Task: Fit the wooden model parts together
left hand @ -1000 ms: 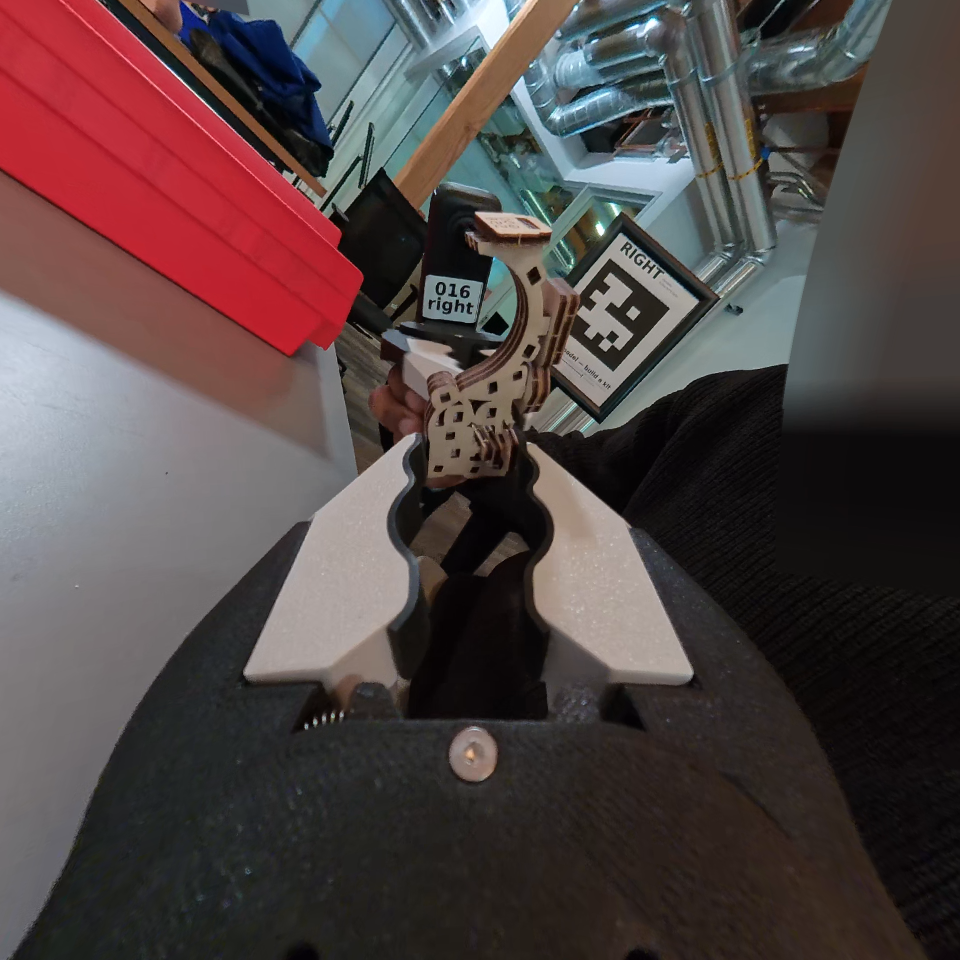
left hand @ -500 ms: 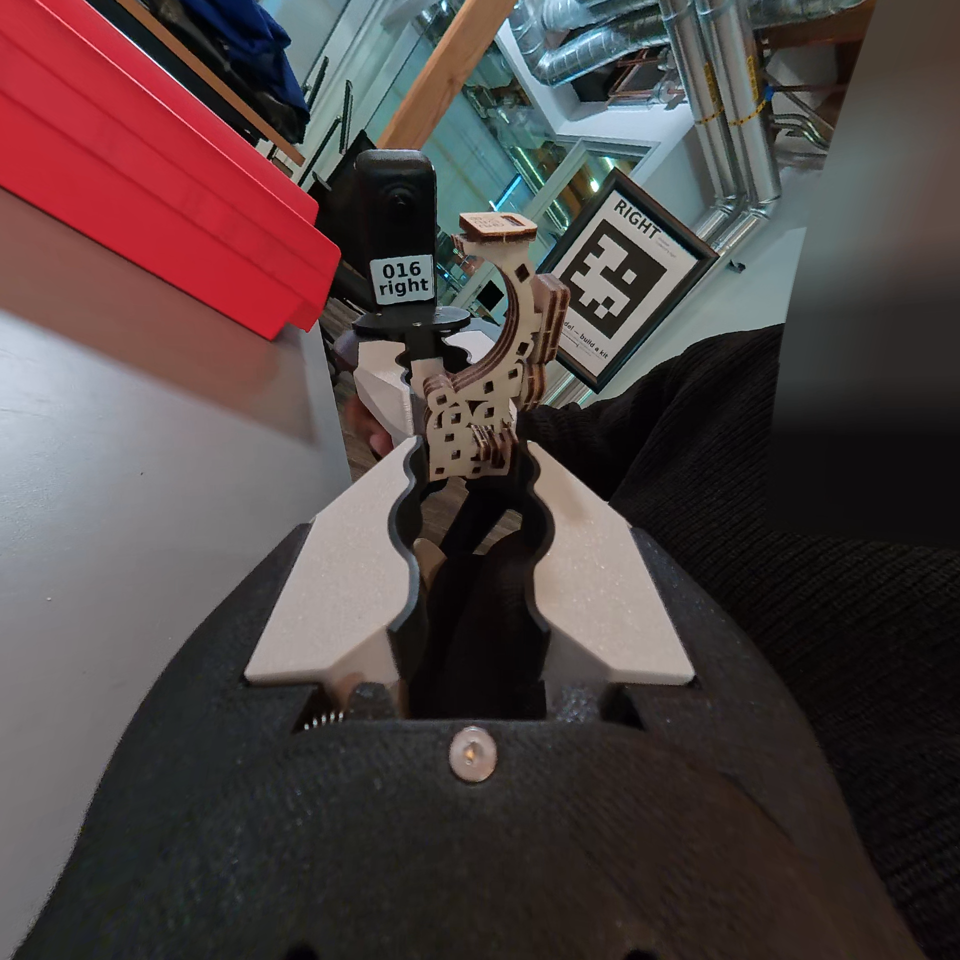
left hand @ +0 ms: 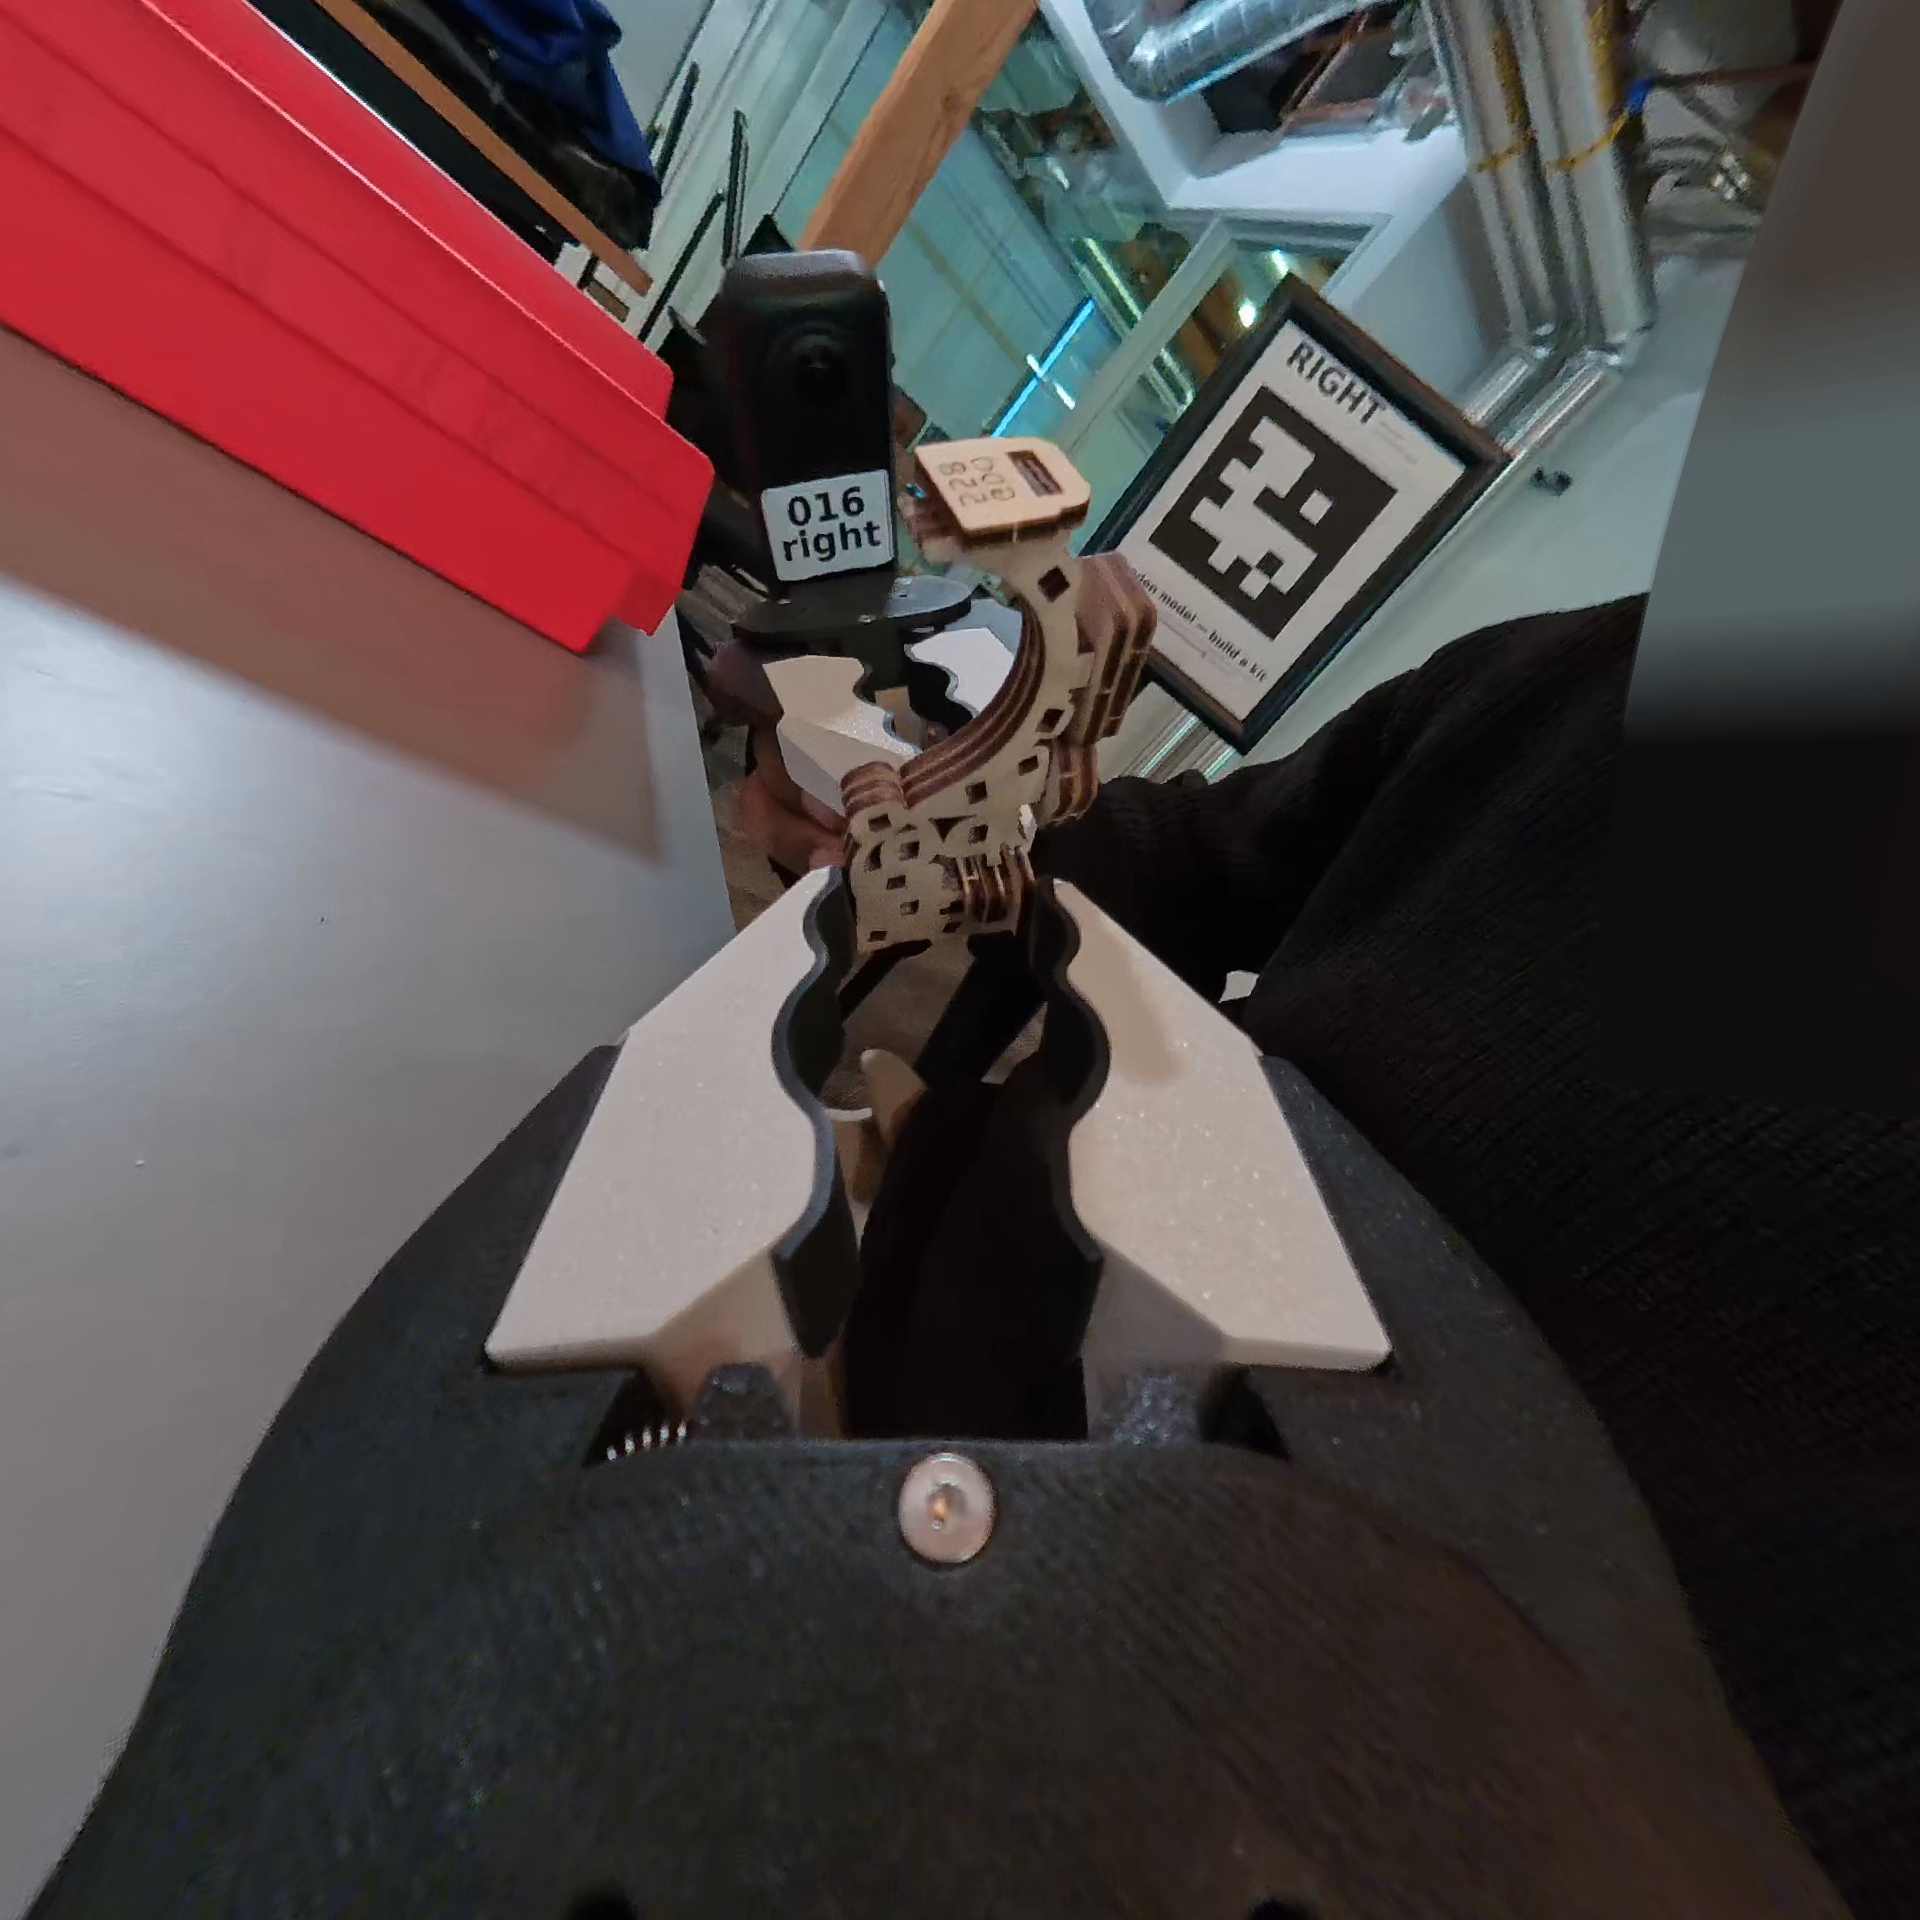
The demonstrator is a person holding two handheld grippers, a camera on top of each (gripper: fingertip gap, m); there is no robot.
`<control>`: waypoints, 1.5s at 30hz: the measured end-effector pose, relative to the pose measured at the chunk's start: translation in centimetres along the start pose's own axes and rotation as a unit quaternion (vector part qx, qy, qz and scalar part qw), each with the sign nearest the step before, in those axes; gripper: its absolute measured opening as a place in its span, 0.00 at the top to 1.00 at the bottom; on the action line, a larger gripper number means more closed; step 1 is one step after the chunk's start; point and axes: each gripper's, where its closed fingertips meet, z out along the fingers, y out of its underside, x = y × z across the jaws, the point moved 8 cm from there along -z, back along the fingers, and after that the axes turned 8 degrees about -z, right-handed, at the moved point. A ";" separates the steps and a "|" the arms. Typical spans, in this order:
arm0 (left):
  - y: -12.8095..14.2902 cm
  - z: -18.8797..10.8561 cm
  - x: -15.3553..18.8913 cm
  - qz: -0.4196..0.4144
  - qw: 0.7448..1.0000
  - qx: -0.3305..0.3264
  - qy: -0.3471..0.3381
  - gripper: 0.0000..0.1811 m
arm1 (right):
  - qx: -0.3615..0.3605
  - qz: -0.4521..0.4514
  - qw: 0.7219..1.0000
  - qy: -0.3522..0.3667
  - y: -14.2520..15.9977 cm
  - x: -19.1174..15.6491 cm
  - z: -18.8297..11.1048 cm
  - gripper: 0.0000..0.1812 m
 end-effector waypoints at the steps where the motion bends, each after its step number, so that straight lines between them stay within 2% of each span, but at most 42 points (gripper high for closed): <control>1: -0.1 0.0 -0.1 -0.007 1.000 0.004 0.003 0.82 | -0.002 -0.012 1.000 0.009 -0.1 -0.1 0.0 0.95; 5: -0.3 0.1 0.2 0.019 1.000 0.001 -0.006 0.82 | -0.006 -0.024 1.000 0.013 -0.3 -0.2 -0.1 0.95; 6: -0.4 0.1 0.3 0.025 1.000 0.002 -0.004 0.82 | -0.001 -0.024 1.000 0.010 -0.5 -0.3 -0.2 0.89; 8: -0.2 0.0 0.4 0.042 0.999 0.000 -0.006 0.82 | 0.007 -0.041 0.999 0.017 -0.9 -0.6 -0.4 0.85; 11: -0.1 -0.1 0.7 0.066 0.998 -0.003 -0.004 0.82 | -0.018 -0.090 0.993 0.068 -0.8 -0.4 -0.5 0.79; 16: 0.0 0.0 1.6 0.109 0.994 0.002 0.019 0.82 | -0.012 -0.065 0.997 0.029 -0.5 -0.8 0.2 0.78; 19: 0.2 0.1 1.8 0.101 0.994 -0.004 0.043 0.83 | -0.014 -0.057 0.998 0.006 -0.2 -1.2 0.7 0.78; 23: 0.2 0.2 1.6 0.087 0.995 -0.007 0.045 0.83 | -0.021 -0.065 0.997 0.022 -0.1 -1.3 0.7 0.78; 28: -0.4 0.1 1.7 0.130 0.991 0.019 0.002 0.83 | -0.014 -0.061 0.997 0.043 -0.3 -0.9 0.2 0.79; 32: -0.4 0.3 1.6 0.132 0.991 0.025 -0.010 0.82 | -0.026 -0.066 0.997 0.042 0.1 -1.0 0.7 0.78; 45: -0.3 0.6 1.3 0.083 0.995 0.049 0.040 0.82 | -0.007 -0.068 0.997 0.028 0.0 -1.3 0.8 0.78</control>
